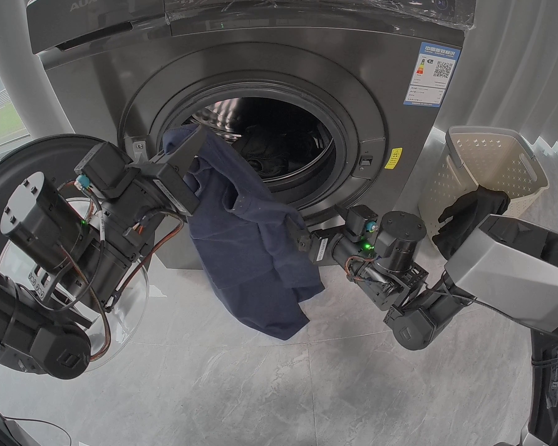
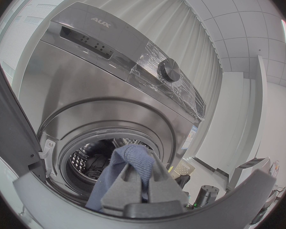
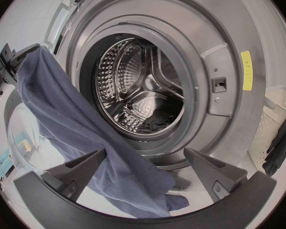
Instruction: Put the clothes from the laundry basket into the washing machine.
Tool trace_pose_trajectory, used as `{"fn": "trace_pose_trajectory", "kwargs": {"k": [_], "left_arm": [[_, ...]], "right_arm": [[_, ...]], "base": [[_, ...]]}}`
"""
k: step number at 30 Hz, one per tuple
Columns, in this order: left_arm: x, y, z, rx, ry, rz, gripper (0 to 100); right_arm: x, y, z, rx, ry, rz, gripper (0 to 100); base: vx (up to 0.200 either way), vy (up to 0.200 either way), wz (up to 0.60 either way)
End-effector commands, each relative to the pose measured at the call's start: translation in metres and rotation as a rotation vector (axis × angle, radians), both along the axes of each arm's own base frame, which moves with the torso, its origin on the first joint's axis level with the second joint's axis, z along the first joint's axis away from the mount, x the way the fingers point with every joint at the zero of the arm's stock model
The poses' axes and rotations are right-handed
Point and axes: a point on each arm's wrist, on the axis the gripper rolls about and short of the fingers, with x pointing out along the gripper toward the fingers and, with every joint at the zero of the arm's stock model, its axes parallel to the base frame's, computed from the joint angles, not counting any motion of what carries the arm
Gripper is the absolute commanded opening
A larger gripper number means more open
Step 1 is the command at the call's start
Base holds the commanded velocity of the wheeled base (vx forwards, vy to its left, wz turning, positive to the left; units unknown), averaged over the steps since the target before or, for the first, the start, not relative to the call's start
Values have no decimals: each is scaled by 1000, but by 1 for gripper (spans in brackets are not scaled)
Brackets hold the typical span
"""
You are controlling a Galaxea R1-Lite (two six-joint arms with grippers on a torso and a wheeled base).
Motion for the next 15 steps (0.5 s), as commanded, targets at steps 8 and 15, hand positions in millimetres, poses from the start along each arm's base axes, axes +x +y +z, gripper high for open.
{"fn": "trace_pose_trajectory", "kwargs": {"k": [8, 15], "left_arm": [[-2, -2, -3, 8, 10, -10, 0], [-1, -1, -3, 8, 9, -4, 0]], "right_arm": [[5, -2, -7, -4, 3, -3, 100], [-24, 10, -21, -38, 51, 60, 100]], "base": [[0, 0, 0], [0, 0, 0]]}}
